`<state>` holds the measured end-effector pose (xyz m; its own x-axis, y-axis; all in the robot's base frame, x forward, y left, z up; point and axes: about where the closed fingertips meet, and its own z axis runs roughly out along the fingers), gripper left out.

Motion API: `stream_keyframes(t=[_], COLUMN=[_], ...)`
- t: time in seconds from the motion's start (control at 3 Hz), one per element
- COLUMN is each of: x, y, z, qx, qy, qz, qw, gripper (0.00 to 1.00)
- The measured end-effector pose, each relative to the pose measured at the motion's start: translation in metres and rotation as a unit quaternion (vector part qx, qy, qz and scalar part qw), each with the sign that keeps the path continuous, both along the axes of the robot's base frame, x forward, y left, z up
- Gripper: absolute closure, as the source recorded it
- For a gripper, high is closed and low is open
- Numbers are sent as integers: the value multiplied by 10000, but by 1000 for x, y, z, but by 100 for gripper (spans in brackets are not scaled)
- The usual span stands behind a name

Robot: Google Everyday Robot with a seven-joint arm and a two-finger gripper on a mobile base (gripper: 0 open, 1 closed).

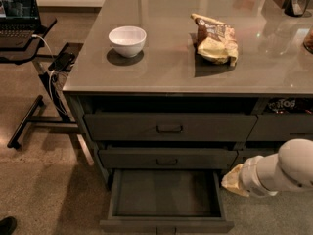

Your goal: Close bottom drawer

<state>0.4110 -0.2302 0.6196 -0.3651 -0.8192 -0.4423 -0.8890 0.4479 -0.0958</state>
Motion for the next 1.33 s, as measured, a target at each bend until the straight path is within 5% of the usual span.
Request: stream_keyframes(t=[0.33, 0.67, 1.33], x=[10, 10, -22], y=[12, 12, 28], z=[-53, -53, -130], qx=[367, 366, 128], qy=[358, 359, 413], qz=[-204, -202, 651], qw=[9985, 9985, 9969], gripper=[100, 100, 100])
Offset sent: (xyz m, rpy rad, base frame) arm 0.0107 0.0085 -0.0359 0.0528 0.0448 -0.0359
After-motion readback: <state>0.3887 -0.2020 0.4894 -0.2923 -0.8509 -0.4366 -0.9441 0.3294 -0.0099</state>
